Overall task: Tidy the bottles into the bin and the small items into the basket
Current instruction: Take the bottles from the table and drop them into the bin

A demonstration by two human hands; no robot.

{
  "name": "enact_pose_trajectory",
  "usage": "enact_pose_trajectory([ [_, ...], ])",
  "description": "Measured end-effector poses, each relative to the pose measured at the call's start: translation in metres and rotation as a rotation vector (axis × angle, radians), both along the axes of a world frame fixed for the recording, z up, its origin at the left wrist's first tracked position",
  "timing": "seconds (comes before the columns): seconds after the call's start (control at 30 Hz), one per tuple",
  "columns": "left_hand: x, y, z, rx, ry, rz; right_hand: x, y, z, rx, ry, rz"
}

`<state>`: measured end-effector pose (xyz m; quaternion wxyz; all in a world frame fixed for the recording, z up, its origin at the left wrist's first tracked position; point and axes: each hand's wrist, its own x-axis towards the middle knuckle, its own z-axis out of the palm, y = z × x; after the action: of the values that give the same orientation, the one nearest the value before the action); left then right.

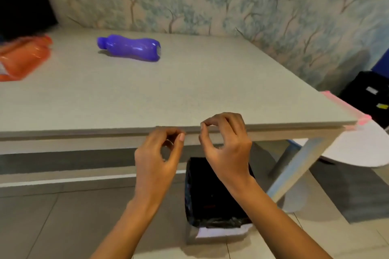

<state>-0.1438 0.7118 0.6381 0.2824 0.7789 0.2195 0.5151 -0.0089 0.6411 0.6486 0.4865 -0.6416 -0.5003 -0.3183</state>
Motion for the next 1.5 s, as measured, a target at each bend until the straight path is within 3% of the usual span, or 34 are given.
enact_pose_trajectory([
  [0.23,-0.069,0.108,0.032,0.080,-0.034,0.173,-0.045,0.105,0.033,0.037,-0.028,0.077],
  [0.4,-0.126,0.216,0.050,0.131,0.065,0.270,-0.068,0.199,0.047,-0.031,-0.034,0.075],
  [0.57,-0.143,0.332,0.089,0.111,0.260,0.375,-0.083,0.299,0.062,-0.305,-0.086,-0.001],
  [0.8,-0.141,0.438,0.112,0.044,0.596,0.747,-0.064,0.406,0.067,-0.595,-0.178,-0.088],
  [0.97,-0.142,0.489,0.108,-0.292,0.973,0.866,-0.026,0.467,0.076,-0.776,-0.199,-0.188],
  [1.07,-0.143,0.514,0.098,-0.396,1.094,0.881,0.002,0.495,0.081,-0.889,-0.155,-0.242],
  [1.3,-0.138,0.549,0.076,-0.404,1.001,0.884,0.049,0.527,0.074,-1.116,-0.107,-0.318],
  [1.5,-0.133,0.542,0.080,-0.325,0.959,0.895,0.058,0.529,0.070,-1.061,-0.230,-0.388],
])
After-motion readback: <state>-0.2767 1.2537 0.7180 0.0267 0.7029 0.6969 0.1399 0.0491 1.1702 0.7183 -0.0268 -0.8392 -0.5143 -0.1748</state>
